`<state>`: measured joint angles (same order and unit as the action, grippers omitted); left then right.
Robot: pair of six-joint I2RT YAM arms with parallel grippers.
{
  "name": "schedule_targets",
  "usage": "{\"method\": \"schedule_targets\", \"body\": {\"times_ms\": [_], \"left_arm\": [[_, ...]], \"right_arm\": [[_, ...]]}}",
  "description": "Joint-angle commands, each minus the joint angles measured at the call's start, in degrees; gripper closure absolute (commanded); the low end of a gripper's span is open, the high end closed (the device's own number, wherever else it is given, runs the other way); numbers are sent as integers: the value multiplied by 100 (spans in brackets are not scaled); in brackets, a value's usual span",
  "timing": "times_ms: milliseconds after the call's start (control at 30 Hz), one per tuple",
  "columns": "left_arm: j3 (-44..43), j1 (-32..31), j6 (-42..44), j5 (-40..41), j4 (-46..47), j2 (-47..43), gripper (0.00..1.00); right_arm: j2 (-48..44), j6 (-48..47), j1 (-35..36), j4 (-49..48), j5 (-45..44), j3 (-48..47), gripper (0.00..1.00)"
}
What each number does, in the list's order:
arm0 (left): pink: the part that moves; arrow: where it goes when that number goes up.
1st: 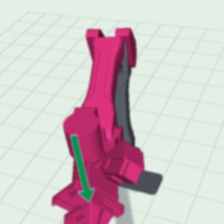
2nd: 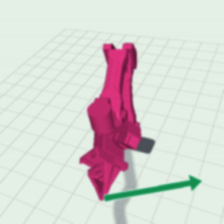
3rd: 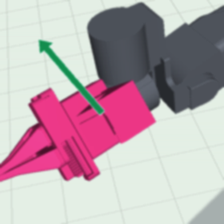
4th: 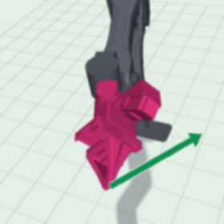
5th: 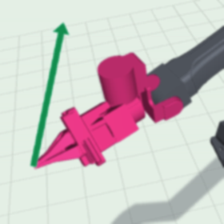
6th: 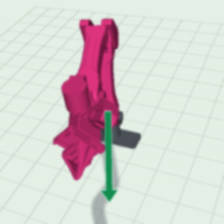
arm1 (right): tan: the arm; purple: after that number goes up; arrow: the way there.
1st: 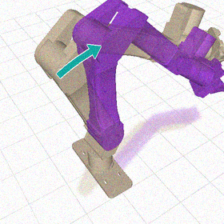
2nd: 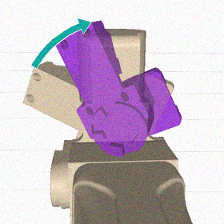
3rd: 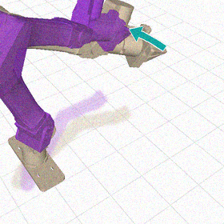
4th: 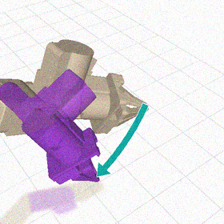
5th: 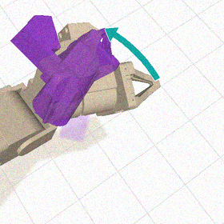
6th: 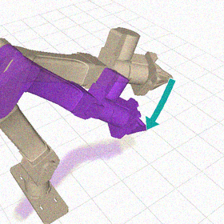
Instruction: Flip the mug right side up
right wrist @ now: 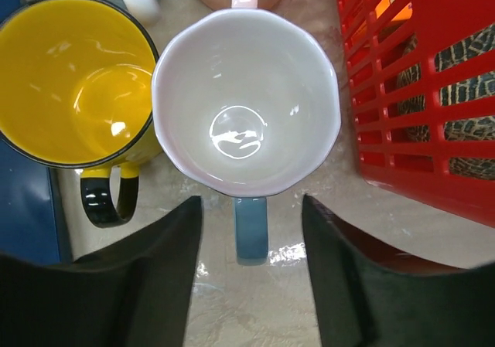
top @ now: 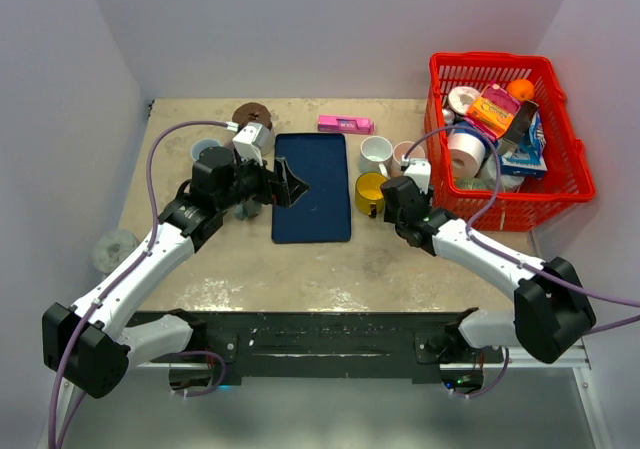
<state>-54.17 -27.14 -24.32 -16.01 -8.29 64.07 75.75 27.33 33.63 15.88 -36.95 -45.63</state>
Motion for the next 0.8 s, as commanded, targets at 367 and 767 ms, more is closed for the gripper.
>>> {"method": "schedule_targets", "body": {"times_ms": [367, 767], "left_arm": [[-313, 7, 331, 28, -243, -298, 1], [-603, 7, 665, 1827, -1656, -1326, 1]], "right_arm": [[-1755, -500, -23, 486, 1154, -789, 16], [-3381, -519, -32, 1857, 1481, -1853, 14]]}}
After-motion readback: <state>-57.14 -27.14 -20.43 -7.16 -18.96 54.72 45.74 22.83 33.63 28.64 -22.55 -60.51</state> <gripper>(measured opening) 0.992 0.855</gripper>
